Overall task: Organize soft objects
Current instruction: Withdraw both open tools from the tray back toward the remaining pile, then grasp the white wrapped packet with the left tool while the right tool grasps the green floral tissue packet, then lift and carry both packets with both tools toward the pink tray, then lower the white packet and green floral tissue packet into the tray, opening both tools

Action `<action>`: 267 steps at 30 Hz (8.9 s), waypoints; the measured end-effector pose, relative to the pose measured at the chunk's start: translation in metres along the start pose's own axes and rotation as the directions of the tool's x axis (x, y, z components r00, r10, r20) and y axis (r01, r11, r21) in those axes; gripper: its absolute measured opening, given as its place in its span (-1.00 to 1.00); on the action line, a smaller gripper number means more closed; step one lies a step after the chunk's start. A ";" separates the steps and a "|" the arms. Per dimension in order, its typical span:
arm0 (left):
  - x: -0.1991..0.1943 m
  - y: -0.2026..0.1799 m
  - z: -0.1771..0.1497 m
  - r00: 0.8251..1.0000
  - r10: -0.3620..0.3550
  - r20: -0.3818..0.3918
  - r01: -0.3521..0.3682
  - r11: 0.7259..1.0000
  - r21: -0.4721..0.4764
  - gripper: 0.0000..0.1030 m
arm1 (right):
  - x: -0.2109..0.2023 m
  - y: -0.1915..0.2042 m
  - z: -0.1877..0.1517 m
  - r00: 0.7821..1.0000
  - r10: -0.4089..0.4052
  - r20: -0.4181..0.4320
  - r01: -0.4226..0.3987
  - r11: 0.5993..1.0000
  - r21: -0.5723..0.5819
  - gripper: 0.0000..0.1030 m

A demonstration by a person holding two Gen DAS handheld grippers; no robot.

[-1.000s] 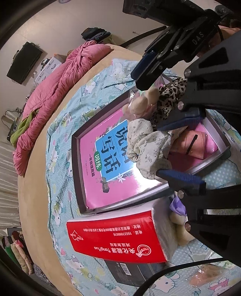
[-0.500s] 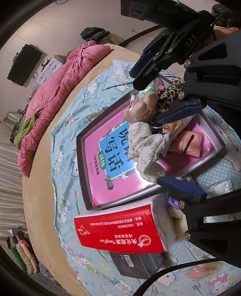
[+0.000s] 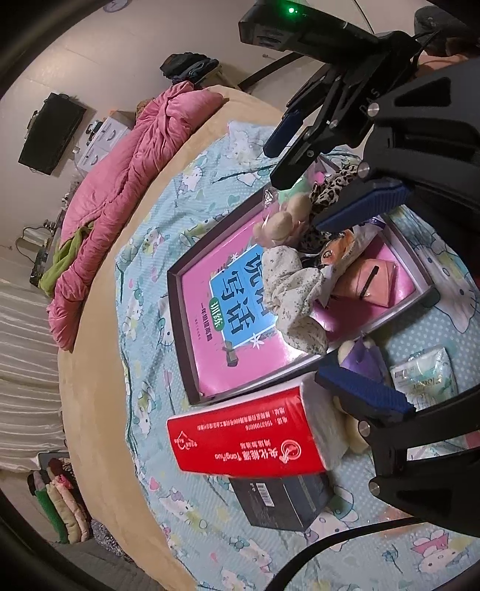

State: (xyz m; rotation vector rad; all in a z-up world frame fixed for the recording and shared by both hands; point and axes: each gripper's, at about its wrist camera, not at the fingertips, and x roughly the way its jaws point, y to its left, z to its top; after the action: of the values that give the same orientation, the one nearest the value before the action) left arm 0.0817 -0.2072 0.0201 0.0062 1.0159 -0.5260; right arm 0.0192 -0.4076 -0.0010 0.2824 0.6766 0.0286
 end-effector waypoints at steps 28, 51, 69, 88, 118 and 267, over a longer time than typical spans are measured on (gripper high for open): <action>-0.062 0.023 -0.008 0.994 0.078 0.071 -0.076 0.997 -0.028 0.65 | -0.057 0.044 0.033 0.993 0.024 0.113 -0.018 0.999 -0.049 0.59; -0.136 0.112 -0.029 0.970 0.207 0.130 -0.185 0.970 -0.160 0.65 | -0.063 0.140 0.021 0.982 0.190 -0.002 -0.187 0.965 -0.183 0.60; -0.103 0.162 -0.097 0.980 0.195 -0.034 -0.198 0.953 -0.229 0.65 | -0.007 0.182 -0.038 0.950 0.190 -0.247 -0.265 0.911 -0.317 0.60; -0.037 0.188 -0.126 0.980 0.080 -0.181 -0.142 0.921 -0.362 0.65 | 0.046 0.211 -0.088 0.916 0.095 -0.390 -0.284 0.840 -0.463 0.60; -0.002 0.181 -0.126 0.980 0.037 -0.193 -0.111 0.915 -0.389 -0.15 | 0.091 0.214 -0.100 0.914 0.030 -0.405 -0.256 0.817 -0.516 0.03; 0.040 -0.019 -0.025 0.993 -0.027 -0.115 0.033 0.998 0.051 -0.18 | 0.042 -0.041 0.032 1.000 0.023 -0.008 -0.022 0.992 0.121 0.42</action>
State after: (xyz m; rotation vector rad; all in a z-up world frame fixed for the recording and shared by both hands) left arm 0.0697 -0.2344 -0.0212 0.0686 1.1155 -0.5845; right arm 0.0695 -0.4496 -0.0142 0.4067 0.6859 0.0104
